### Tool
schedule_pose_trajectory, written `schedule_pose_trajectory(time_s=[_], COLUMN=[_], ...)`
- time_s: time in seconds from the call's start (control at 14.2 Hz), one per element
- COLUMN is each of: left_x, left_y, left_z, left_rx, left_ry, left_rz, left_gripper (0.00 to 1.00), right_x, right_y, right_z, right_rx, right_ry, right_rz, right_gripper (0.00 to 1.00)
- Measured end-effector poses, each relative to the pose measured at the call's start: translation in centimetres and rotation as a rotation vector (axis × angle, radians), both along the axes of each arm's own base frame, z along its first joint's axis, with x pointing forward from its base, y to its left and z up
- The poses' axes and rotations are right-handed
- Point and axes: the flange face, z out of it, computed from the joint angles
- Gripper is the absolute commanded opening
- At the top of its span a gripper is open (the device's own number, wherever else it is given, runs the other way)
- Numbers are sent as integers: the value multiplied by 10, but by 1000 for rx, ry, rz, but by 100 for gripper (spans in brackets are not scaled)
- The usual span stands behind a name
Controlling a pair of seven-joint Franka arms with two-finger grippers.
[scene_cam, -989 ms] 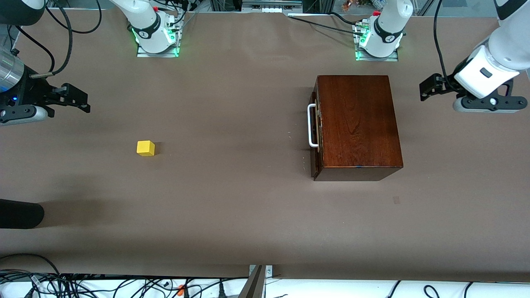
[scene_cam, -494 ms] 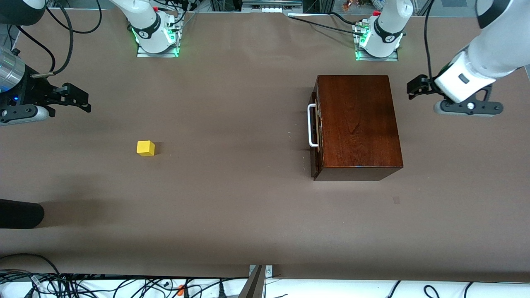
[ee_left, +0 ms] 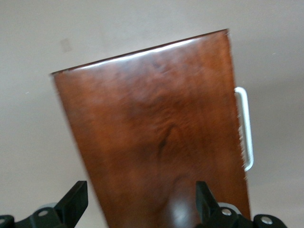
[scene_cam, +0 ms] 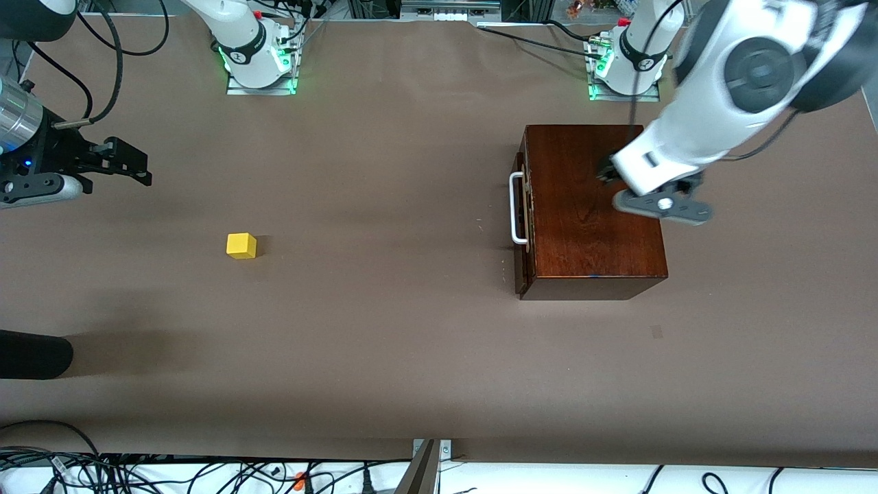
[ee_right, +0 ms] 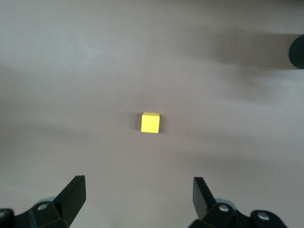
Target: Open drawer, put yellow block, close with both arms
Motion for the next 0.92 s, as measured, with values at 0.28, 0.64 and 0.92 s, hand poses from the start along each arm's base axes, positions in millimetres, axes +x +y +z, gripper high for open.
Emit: schedule_pose_trajectory(time_s=[0.28,0.64,0.92], left_x=[-8,-60,-85], left_y=[-83,-190,-223], left_z=[-54,-127,-162], left_rx=[8,172,273], left_ry=[-15,-67,-118], left_rz=[22,34,29], left_gripper=[100,100,100], right_x=[0,0,0], right_y=[0,0,0], right_z=[1,1,1], right_rx=[0,0,0], right_ry=[-1,-1,-1], right_rz=[0,0,0], right_gripper=[100,100,100])
